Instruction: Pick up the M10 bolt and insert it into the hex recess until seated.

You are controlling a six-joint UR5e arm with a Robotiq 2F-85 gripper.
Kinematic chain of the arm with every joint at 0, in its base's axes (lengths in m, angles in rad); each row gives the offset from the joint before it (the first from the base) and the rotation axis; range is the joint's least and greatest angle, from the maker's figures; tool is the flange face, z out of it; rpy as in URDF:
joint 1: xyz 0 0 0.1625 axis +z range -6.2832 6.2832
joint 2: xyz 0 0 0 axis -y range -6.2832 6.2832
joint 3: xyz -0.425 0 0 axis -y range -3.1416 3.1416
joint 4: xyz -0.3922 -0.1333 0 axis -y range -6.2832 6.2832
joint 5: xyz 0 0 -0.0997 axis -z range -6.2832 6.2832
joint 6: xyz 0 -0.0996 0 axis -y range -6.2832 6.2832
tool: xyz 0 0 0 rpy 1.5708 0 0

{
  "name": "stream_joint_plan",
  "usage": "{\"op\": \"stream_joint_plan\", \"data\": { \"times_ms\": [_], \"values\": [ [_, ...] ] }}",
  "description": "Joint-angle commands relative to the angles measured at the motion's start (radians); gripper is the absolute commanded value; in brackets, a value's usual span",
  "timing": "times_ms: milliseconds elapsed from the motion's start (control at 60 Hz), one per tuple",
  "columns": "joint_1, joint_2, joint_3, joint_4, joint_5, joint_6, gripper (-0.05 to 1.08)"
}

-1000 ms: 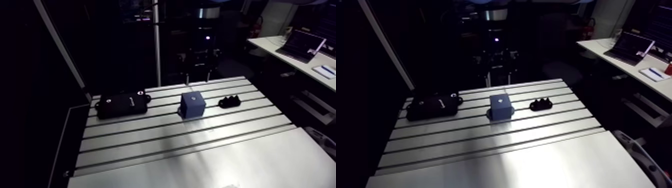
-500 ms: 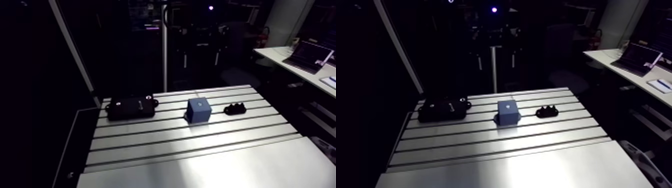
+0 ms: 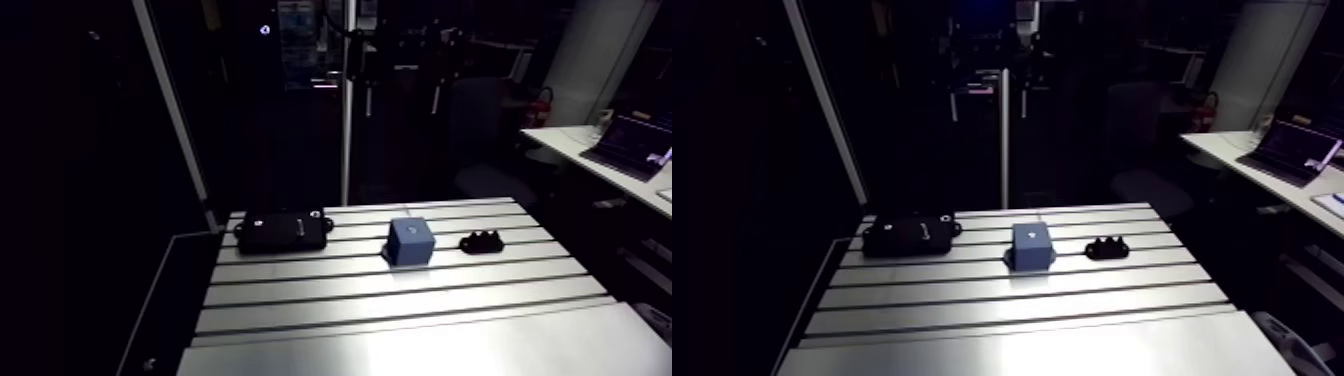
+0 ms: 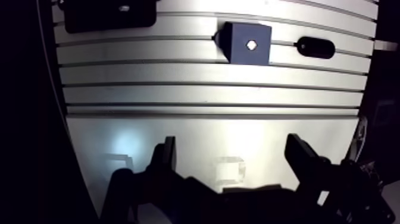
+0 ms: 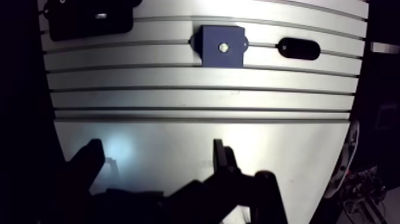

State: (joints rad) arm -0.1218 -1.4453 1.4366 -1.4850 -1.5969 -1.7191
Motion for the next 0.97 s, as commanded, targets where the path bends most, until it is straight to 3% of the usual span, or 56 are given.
{"op": "stream_joint_plan", "data": {
  "times_ms": [17,183,967],
  "values": [
    [0.007,-0.086,0.019,0.041,0.001,-0.004,0.01],
    [0.001,-0.088,0.032,0.027,-0.007,-0.019,0.01],
    [-0.001,-0.081,0.035,0.027,-0.005,-0.021,0.01]
  ]
}}
